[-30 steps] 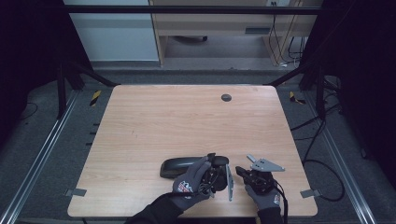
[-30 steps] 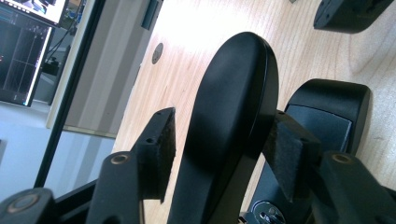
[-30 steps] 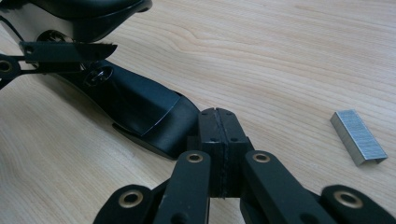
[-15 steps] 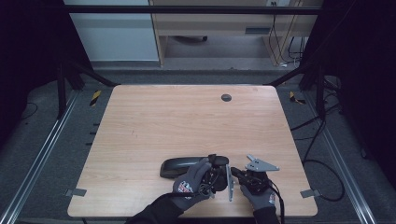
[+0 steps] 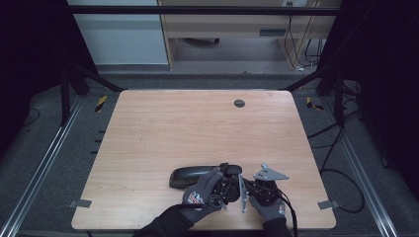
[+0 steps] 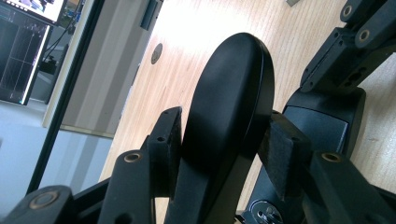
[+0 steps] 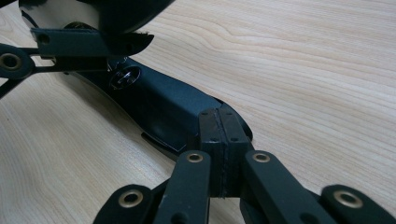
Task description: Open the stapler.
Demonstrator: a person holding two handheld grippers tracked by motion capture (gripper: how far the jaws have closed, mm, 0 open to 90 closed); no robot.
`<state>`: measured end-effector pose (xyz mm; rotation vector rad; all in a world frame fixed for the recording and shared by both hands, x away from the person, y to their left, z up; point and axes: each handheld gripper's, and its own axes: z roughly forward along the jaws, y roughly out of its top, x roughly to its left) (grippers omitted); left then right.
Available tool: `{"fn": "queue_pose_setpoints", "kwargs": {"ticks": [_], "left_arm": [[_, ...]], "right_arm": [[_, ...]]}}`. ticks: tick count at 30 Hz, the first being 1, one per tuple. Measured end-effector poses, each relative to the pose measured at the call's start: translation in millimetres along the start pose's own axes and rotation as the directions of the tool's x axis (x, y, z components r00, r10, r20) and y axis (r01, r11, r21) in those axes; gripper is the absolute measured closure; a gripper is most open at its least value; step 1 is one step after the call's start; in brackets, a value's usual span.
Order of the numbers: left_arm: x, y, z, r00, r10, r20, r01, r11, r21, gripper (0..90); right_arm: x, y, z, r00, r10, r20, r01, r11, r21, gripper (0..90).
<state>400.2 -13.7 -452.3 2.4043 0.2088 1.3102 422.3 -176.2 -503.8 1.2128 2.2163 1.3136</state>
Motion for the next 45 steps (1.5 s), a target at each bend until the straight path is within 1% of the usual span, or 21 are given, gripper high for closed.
{"fn": "queue_pose_setpoints", "kwargs": {"ticks": [3,5,9,12,13,15,20,21,22,25,29,32,36,38,45], "left_arm": [[1.6,-0.4,-1.0,1.0,-0.003,0.001,0.003,1.0,-0.003,51.4],[2.8,-0.6,-1.8,0.9998,-0.018,0.003,0.018,0.9998,-0.009,51.4],[5.3,-1.4,-3.4,0.9997,-0.024,0.006,0.024,0.9996,-0.015,51.5],[6.2,-1.9,-4.4,0.9996,-0.029,0.005,0.03,0.9994,-0.021,51.6],[6.6,-2.2,-4.7,0.9993,-0.038,0.006,0.038,0.9989,-0.026,51.6],[8.4,-2.6,-6.0,0.9993,-0.036,0.008,0.036,0.9991,-0.024,51.7],[13.9,-4.9,-10.1,0.9981,-0.061,0.008,0.061,0.9974,-0.039,51.9],[14.8,-5.4,-10.4,0.997,-0.077,0.011,0.078,0.9957,-0.05,52.0],[16.3,-5.8,-11.2,0.9964,-0.084,0.012,0.084,0.995,-0.054,52.1],[20.2,-7.0,-13.8,0.9954,-0.095,0.013,0.095,0.9936,-0.061,52.3],[22.6,-8.3,-16.0,0.9945,-0.103,0.016,0.104,0.9924,-0.066,52.4],[22.7,-8.4,-16.5,0.9946,-0.103,0.016,0.103,0.9925,-0.066,52.4],[24.5,-9.3,-17.6,0.9943,-0.106,0.015,0.107,0.9917,-0.072,52.5],[25.7,-10.0,-18.1,0.993,-0.117,0.016,0.118,0.9896,-0.082,52.5],[28.9,-11.3,-20.4,0.991,-0.132,0.021,0.133,0.9875,-0.084,52.5]], "right_arm": [[-0.1,-0.1,0.4,0.9999,0.007,-0.008,-0.007,1.0,-0.003,90.0],[0.1,-0.5,1.8,0.9999,0.009,-0.013,-0.009,1.0,0.001,90.0],[0.4,-1.0,3.8,0.9998,0.013,-0.016,-0.013,1.0,0.013,90.0],[0.2,-1.0,4.3,0.9999,0.006,-0.015,-0.006,1.0,0.011,90.0],[0.3,-1.0,4.3,0.9999,0.008,-0.014,-0.008,1.0,0.011,90.0],[0.8,-1.1,4.3,0.9999,0.007,-0.013,-0.007,1.0,0.01,90.0],[0.8,-1.2,4.8,0.9998,0.01,-0.016,-0.01,1.0,0.007,90.0],[1.0,-1.3,5.0,0.9998,0.009,-0.016,-0.009,1.0,0.005,90.0],[0.9,-1.2,5.2,0.9999,0.005,-0.016,-0.005,1.0,0.003,90.0],[1.4,-1.1,5.5,0.9999,0.002,-0.017,-0.002,1.0,0.002,90.0],[3.1,-0.4,6.5,0.9997,-0.003,-0.024,0.003,1.0,0.001,90.0],[4.0,0.2,7.4,0.9996,-0.012,-0.026,0.012,1.0,0.001,90.0],[4.4,0.3,7.6,0.9996,-0.01,-0.027,0.01,1.0,0.001,90.0],[4.5,0.3,7.8,0.9995,-0.009,-0.03,0.009,1.0,0.0,90.0],[7.1,0.9,9.3,0.9991,-0.015,-0.039,0.015,1.0,0.0,90.0]]}}
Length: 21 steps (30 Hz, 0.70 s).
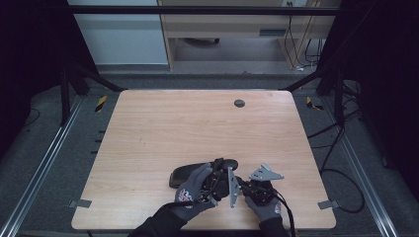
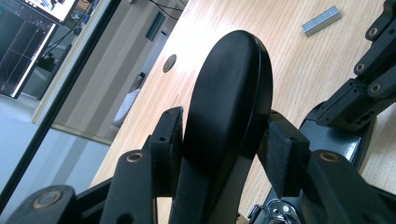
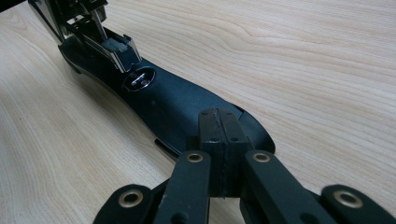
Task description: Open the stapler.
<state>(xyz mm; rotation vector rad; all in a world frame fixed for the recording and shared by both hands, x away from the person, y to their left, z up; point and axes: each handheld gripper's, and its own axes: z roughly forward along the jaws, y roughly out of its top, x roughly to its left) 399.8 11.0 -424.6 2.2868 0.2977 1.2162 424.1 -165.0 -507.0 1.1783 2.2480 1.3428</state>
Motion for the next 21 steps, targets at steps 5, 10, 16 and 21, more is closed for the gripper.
{"fn": "queue_pose_setpoints", "kwargs": {"ticks": [5,10,16,21], "left_arm": [[3.2,-0.5,-2.0,1.0,-0.008,-0.001,0.008,1.0,-0.005,52.6],[8.1,-1.1,-5.1,0.9995,-0.031,0.001,0.031,0.9994,-0.013,52.7],[12.2,-2.4,-7.8,0.9987,-0.051,0.0,0.051,0.9985,-0.022,52.8],[18.4,-4.5,-12.8,0.9971,-0.076,-0.005,0.075,0.9966,-0.034,53.2]], "right_arm": [[1.2,0.0,0.9,1.0,-0.002,-0.008,0.002,1.0,0.0,90.0],[1.3,-0.6,0.8,1.0,-0.002,-0.006,0.002,1.0,-0.002,90.0],[1.4,-1.0,0.9,0.9999,0.008,-0.006,-0.008,1.0,-0.008,90.0],[1.1,-1.2,0.9,1.0,0.003,-0.005,-0.003,1.0,-0.007,90.0]]}}
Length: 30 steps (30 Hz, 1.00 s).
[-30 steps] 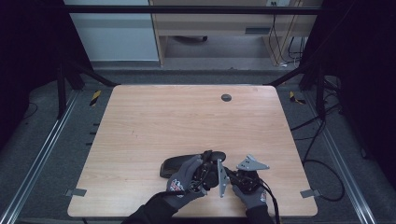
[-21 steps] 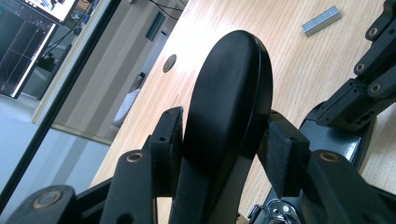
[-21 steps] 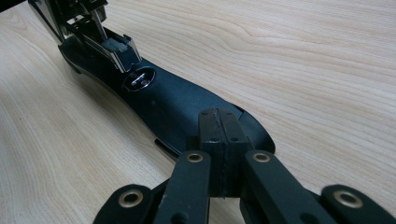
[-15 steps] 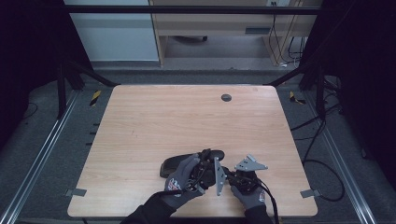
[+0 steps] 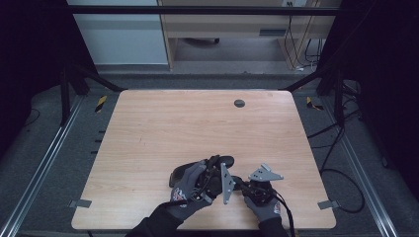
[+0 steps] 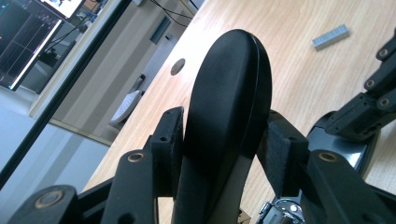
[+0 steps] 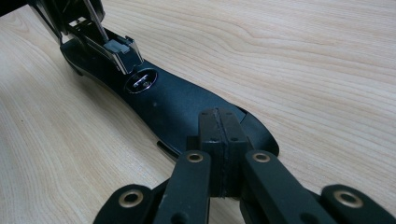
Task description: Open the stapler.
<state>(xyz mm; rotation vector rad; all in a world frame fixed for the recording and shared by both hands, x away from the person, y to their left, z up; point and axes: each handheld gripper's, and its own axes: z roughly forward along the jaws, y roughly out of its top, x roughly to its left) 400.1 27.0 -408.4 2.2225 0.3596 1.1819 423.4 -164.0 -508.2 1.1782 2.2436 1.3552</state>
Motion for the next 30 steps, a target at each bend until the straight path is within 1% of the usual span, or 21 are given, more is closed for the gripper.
{"fn": "queue_pose_setpoints", "kwargs": {"ticks": [2,3,9,12,15,16,21,23,25,28,30], "left_arm": [[3.9,-0.9,-2.4,0.9999,-0.012,-0.001,0.012,0.9999,-0.007,53.4],[5.1,-1.4,-3.3,0.9996,-0.026,-0.003,0.026,0.9995,-0.015,53.5],[12.8,-4.1,-10.0,0.9984,-0.056,-0.011,0.056,0.998,-0.03,54.2],[16.6,-5.2,-13.2,0.9982,-0.058,-0.017,0.057,0.9979,-0.031,54.6],[18.5,-6.4,-14.7,0.9966,-0.079,-0.022,0.078,0.9958,-0.048,54.9],[19.7,-6.7,-16.0,0.9966,-0.079,-0.021,0.079,0.996,-0.044,55.0],[24.5,-9.2,-20.7,0.9949,-0.097,-0.028,0.095,0.994,-0.054,55.6],[26.5,-10.3,-22.3,0.9937,-0.106,-0.036,0.104,0.9926,-0.063,55.8],[28.2,-10.8,-24.8,0.9933,-0.105,-0.048,0.102,0.993,-0.059,56.3],[31.5,-12.8,-28.5,0.9914,-0.118,-0.056,0.114,0.9913,-0.066,56.9],[33.8,-14.1,-30.2,0.9894,-0.134,-0.057,0.13,0.9889,-0.073,57.2]], "right_arm": [[0.3,0.1,0.1,1.0,0.004,0.001,-0.004,1.0,-0.001,90.0],[0.4,0.2,0.1,1.0,0.003,0.002,-0.003,1.0,-0.001,90.0],[0.3,0.6,0.1,1.0,0.001,0.002,-0.001,1.0,0.003,90.0],[0.8,0.7,0.1,1.0,0.006,0.002,-0.006,1.0,0.003,90.0],[0.4,0.7,0.2,1.0,0.003,0.004,-0.003,1.0,0.002,90.0],[1.0,0.8,-0.2,0.9999,0.013,0.0,-0.013,1.0,0.006,90.0],[0.6,0.8,0.0,1.0,0.008,0.001,-0.008,1.0,0.004,90.0],[0.5,0.8,0.0,1.0,0.008,0.001,-0.008,1.0,0.004,90.0],[0.1,0.8,0.3,1.0,0.004,0.003,-0.004,1.0,0.003,90.0],[0.2,0.8,0.3,1.0,0.004,0.004,-0.004,1.0,0.004,90.0],[0.1,0.8,0.3,1.0,0.004,0.003,-0.004,1.0,0.004,90.0]]}}
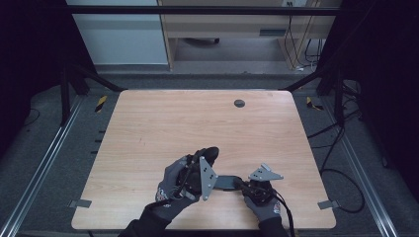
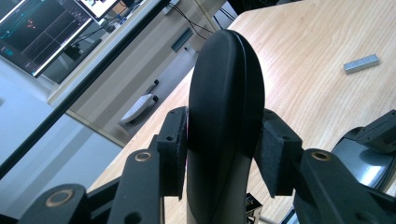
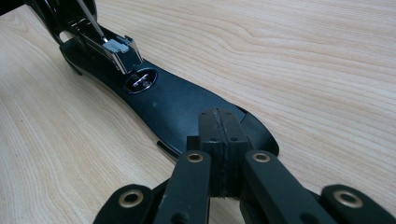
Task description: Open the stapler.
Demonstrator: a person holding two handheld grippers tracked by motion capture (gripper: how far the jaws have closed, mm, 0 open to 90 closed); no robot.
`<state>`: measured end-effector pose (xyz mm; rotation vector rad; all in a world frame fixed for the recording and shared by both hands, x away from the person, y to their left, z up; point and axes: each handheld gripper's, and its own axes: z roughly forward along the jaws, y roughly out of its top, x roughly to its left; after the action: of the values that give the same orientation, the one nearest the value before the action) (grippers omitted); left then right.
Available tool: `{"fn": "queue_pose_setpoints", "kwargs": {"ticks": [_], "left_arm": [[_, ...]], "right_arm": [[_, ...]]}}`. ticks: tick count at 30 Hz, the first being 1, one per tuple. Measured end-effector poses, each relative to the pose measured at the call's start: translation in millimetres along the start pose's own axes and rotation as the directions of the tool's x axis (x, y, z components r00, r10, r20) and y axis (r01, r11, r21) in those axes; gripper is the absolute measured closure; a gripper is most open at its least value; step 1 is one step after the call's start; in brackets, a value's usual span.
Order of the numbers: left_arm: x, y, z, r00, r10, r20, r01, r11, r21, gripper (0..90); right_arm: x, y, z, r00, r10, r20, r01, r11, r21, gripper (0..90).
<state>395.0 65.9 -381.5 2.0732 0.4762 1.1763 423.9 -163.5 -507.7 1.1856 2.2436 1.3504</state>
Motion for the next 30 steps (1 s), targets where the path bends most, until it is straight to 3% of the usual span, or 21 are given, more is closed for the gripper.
{"fn": "queue_pose_setpoints", "kwargs": {"ticks": [13,24,30], "left_arm": [[16.8,-6.1,-9.6,0.997,-0.077,-0.006,0.077,0.9969,-0.018,58.3],[28.1,-13.0,-17.6,0.9912,-0.132,-0.013,0.131,0.9907,-0.037,58.9],[36.2,-18.8,-22.3,0.985,-0.172,-0.012,0.172,0.9838,-0.053,59.1]], "right_arm": [[-0.3,0.2,0.0,1.0,-0.001,-0.001,0.001,1.0,0.001,90.0],[-0.6,0.4,0.0,1.0,0.001,-0.003,0.0,1.0,0.003,90.0],[-0.7,0.4,0.0,1.0,0.001,-0.004,-0.001,1.0,0.004,90.0]]}}
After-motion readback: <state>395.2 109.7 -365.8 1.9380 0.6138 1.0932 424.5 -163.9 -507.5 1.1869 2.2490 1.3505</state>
